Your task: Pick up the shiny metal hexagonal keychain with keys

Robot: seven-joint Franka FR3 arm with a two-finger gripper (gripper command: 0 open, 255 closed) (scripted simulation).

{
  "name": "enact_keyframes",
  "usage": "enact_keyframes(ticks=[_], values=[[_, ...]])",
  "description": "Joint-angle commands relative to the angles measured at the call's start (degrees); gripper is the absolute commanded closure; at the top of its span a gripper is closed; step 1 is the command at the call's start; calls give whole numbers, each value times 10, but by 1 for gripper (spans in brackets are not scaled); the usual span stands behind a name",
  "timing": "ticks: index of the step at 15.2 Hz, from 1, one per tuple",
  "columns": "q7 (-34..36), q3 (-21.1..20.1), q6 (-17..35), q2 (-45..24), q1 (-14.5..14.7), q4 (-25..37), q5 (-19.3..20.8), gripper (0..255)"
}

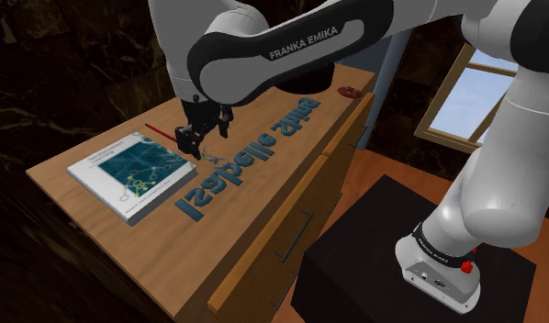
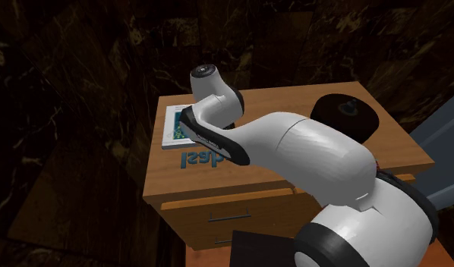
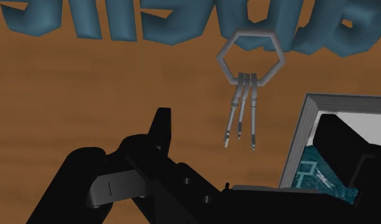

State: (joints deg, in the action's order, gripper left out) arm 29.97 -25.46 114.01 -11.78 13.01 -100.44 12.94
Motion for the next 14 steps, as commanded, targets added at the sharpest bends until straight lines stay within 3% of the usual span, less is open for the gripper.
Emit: enact_keyframes(ticks=[1,9,10,14], values=[[6,0,4,-16,5,8,10,0],[17,3,49,-31,6,-24,22,0],[17,4,48,-34,6,-21,23,255],[16,5,60,-30,4,-36,23,255]])
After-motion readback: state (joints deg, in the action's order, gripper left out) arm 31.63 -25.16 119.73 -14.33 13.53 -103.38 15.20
